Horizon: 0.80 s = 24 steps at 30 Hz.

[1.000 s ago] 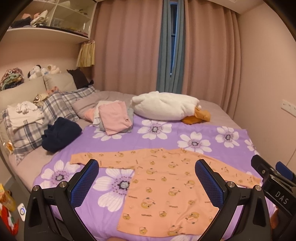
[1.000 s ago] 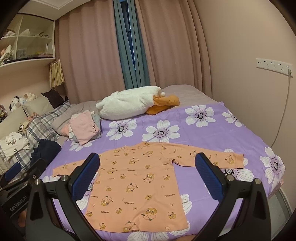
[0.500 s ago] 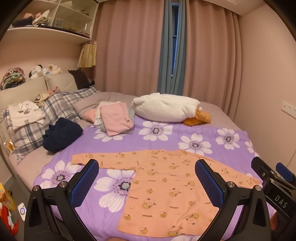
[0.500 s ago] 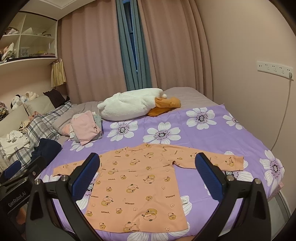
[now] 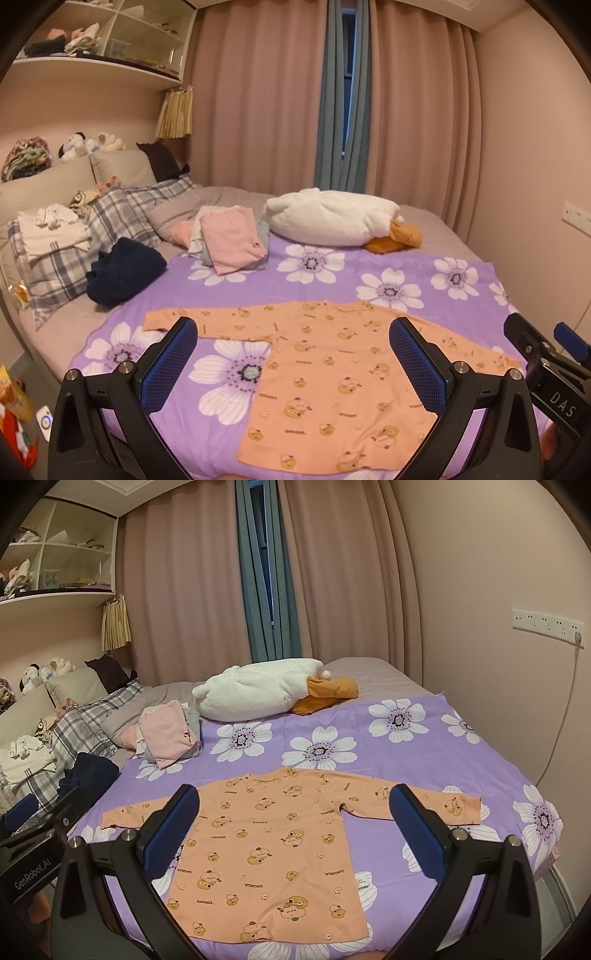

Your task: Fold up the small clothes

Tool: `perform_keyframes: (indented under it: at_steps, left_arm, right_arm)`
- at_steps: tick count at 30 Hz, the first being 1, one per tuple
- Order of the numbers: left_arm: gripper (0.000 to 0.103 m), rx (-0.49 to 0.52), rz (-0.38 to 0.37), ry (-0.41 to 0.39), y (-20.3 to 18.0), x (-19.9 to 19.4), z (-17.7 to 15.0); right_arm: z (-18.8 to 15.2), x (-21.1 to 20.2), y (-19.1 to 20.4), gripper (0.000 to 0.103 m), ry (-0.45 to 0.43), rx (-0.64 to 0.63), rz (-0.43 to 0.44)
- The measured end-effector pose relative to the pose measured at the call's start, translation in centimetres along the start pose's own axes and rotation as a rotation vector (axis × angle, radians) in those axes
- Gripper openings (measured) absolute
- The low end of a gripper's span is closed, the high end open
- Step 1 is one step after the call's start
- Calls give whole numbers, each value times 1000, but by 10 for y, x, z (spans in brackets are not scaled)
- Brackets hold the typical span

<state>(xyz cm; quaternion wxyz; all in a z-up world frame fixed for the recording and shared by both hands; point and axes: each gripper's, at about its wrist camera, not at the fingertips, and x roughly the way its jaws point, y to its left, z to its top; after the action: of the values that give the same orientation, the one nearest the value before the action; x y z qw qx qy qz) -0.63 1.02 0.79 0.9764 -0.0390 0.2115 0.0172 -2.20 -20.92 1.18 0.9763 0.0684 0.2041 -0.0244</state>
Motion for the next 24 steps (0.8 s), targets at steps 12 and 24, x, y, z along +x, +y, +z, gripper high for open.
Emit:
perform_keyframes:
  at_steps: [12, 24]
  left_arm:
    - [103, 10, 6, -5, 0, 0, -1]
    - [103, 15, 5, -6, 0, -1, -2]
  right_arm:
    - [-1, -2, 3, 103, -2, -15, 2]
    - [-3, -4, 2, 103, 4, -2, 2]
